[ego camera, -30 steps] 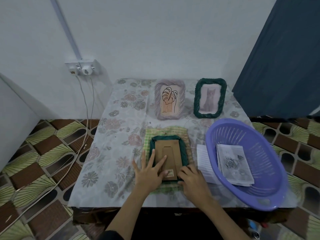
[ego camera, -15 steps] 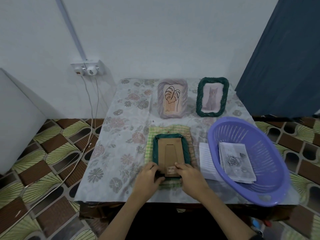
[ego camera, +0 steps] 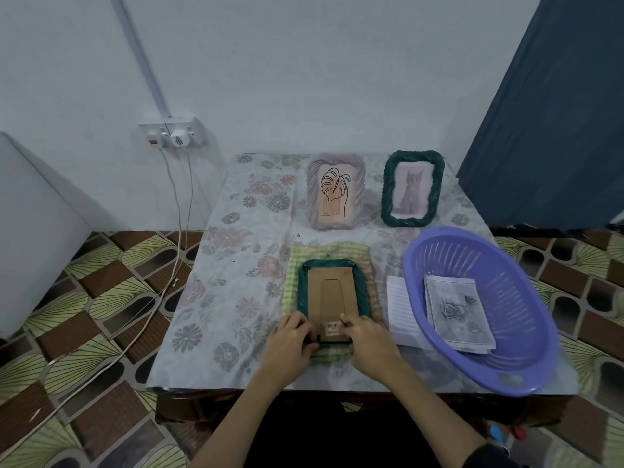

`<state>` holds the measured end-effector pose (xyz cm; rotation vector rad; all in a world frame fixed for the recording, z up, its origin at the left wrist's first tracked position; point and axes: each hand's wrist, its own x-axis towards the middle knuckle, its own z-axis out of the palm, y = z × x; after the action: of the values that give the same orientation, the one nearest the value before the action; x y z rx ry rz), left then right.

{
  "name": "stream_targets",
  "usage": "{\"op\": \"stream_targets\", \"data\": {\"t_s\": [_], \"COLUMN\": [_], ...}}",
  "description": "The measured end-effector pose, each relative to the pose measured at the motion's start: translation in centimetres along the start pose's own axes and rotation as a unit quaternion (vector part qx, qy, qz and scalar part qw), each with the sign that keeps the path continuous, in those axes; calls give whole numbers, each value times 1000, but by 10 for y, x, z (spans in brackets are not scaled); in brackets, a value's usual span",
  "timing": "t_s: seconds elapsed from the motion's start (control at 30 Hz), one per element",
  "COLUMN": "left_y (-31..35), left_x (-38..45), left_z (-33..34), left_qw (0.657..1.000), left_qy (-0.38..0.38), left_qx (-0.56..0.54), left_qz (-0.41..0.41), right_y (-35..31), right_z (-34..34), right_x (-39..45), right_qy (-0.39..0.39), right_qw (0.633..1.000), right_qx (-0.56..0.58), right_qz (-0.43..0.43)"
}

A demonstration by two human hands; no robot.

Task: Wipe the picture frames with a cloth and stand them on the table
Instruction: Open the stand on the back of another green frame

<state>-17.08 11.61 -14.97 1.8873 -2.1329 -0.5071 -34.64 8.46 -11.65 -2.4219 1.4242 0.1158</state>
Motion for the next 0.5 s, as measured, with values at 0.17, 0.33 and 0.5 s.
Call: {"op": "stream_targets", "data": {"t_s": [0.17,0.33,0.5], "left_y": [4,2,-6], "left_x": [19,50,56], "left_z": [-14,-17,-19], "left_qw": [999,989,984], "left_qy": [0,-128,-162], "left_qx": [-22,70,74], "left_qz": [-23,1,-6], "right_y": [6,14,32], "right_z": [-2,-14,-30], "right_x": [5,22,53], "right_qy": [-18,-25,32], "right_qw": [1000,996,992], "right_qx": [20,80,78], "right_qz": [-2,9,93]}}
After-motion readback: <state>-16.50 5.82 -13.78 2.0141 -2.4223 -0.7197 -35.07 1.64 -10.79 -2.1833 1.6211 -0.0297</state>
